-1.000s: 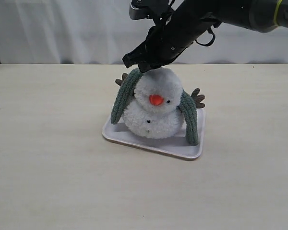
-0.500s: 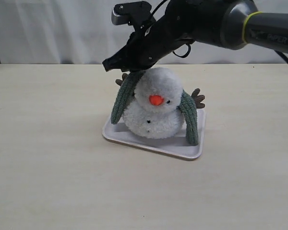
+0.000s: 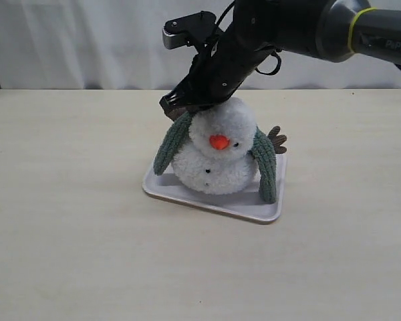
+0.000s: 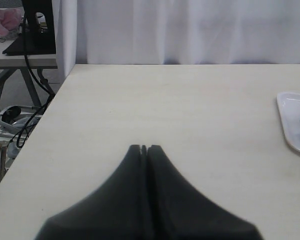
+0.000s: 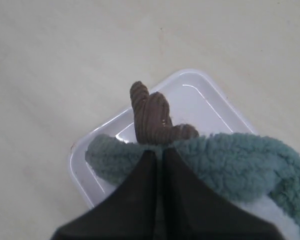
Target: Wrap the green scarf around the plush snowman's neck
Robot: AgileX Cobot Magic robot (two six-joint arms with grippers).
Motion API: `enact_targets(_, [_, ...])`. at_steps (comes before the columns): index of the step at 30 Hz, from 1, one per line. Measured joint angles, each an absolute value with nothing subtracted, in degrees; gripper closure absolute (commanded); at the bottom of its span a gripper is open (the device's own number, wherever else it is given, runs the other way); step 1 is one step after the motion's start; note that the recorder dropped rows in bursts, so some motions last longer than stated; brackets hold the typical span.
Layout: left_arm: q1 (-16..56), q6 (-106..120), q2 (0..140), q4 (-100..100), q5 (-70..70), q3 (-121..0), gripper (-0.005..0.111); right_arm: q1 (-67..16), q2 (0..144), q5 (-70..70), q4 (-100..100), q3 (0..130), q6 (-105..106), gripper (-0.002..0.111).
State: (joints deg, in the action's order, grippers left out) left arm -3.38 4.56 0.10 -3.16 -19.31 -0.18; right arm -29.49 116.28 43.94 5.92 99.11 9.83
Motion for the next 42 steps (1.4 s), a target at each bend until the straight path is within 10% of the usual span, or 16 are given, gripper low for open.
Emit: enact_targets(42, [-3.4,4.6,0.1,-3.2,-19.3,-0.2,0.107,-29.5,117.2,34.0,0.0,98.0,5.4,0.104])
